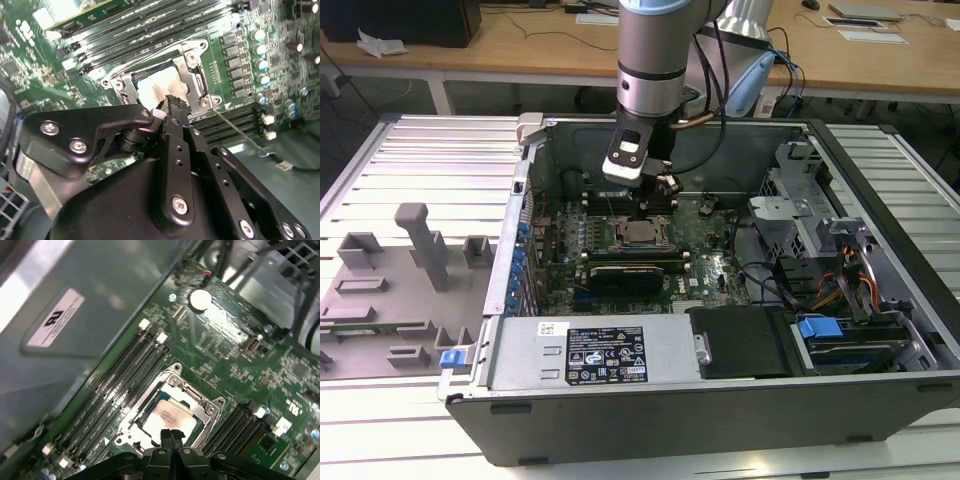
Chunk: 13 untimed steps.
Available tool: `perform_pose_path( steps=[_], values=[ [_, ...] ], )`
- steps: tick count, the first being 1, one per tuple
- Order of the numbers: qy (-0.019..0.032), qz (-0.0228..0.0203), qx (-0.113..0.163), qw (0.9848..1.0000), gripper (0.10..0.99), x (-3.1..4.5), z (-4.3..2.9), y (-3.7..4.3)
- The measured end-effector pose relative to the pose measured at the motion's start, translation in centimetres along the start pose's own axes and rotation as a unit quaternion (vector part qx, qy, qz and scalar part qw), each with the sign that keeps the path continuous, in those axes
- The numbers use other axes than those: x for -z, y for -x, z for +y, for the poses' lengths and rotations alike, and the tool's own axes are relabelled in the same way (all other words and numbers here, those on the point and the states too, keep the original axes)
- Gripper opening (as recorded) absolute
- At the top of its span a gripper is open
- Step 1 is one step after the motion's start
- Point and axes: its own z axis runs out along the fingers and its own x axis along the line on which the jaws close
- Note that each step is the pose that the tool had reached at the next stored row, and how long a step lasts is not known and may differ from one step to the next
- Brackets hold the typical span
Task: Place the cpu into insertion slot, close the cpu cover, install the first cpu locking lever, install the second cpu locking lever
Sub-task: 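Close the cpu cover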
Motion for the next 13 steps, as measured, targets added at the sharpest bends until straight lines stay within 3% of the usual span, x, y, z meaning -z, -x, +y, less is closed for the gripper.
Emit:
perform_pose_path(
  steps=[3,6,13],
  values=[
    [0.0001,-0.0001,0.034,0.9994,0.106,-0.01,0.00,0.00],
    [0.0003,0.0000,0.066,0.9978,0.106,-0.02,0.00,0.00],
    [0.0006,0.0002,0.137,0.9906,0.106,-0.04,0.00,0.00]
  ],
)
